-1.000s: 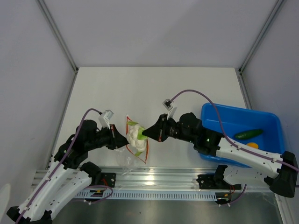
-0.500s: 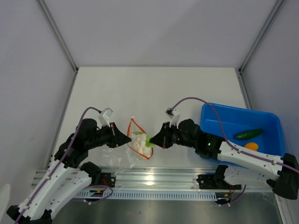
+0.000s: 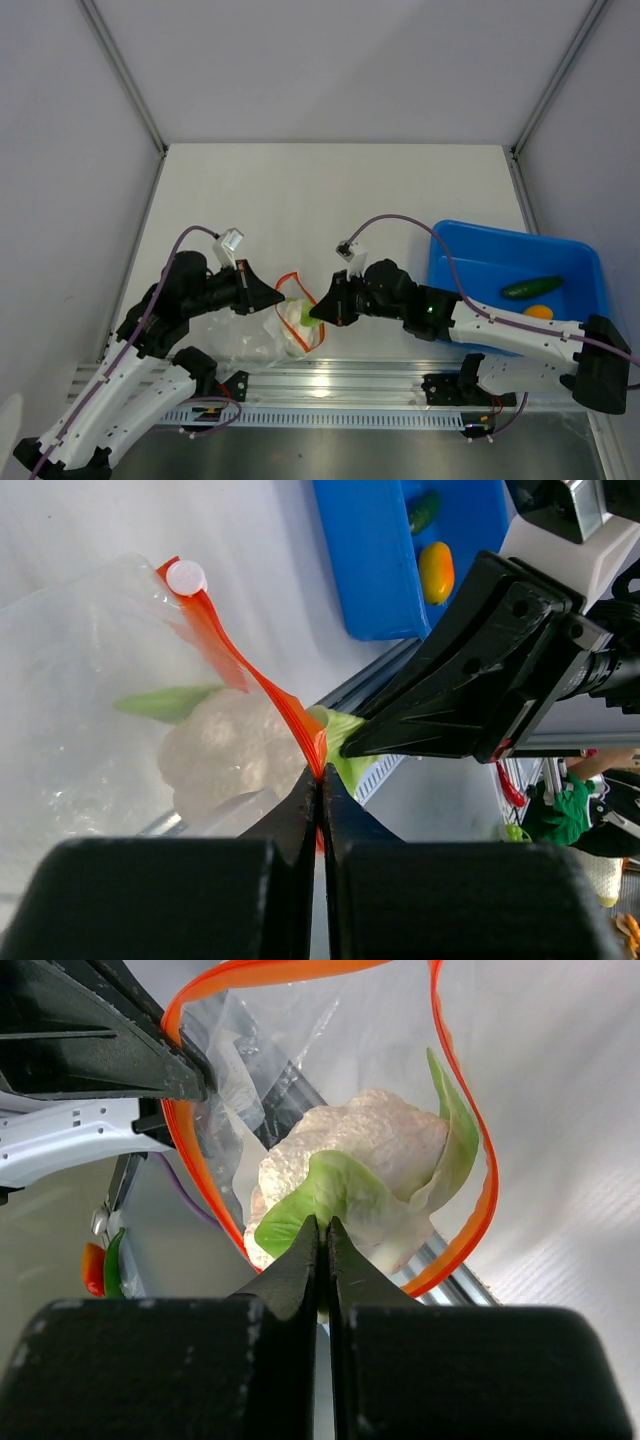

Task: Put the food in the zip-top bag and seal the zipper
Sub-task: Place the fake vegetable in the zipper food storage bag.

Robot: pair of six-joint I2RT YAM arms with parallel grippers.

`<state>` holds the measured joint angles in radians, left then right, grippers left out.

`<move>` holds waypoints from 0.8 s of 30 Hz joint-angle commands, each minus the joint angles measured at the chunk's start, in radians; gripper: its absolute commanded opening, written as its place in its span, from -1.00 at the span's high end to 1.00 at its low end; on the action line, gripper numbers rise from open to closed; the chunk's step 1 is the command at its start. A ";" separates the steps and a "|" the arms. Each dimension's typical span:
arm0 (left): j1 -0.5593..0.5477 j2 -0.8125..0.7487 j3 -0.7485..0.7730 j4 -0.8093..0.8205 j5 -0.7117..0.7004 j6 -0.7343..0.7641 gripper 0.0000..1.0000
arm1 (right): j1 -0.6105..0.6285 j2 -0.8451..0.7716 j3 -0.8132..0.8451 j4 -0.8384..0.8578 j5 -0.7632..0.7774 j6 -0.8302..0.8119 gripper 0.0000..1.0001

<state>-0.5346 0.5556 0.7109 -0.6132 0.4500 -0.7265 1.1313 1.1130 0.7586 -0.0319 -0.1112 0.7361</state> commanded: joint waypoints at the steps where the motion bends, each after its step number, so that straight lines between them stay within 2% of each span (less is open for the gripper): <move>1: -0.005 0.000 0.042 0.044 0.032 -0.016 0.99 | 0.027 0.037 0.068 0.053 -0.016 -0.018 1.00; 14: -0.007 0.004 0.075 0.033 0.075 -0.021 0.99 | 0.033 0.169 0.177 0.059 -0.027 -0.030 0.91; 17: -0.007 0.004 0.079 0.036 0.081 -0.025 0.99 | 0.031 0.209 0.203 0.036 -0.021 -0.044 0.57; 18: -0.007 0.004 0.078 0.035 0.081 -0.025 0.99 | 0.031 0.218 0.211 0.036 -0.027 -0.049 0.29; 21: -0.007 0.004 0.082 0.029 0.078 -0.024 0.99 | 0.030 0.243 0.241 -0.019 -0.033 -0.063 -0.07; 24: -0.007 0.004 0.084 0.024 0.075 -0.022 0.99 | 0.027 0.237 0.268 -0.074 -0.007 -0.075 -0.26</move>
<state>-0.5350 0.5587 0.7448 -0.6151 0.5037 -0.7341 1.1557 1.3556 0.9642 -0.0593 -0.1356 0.6910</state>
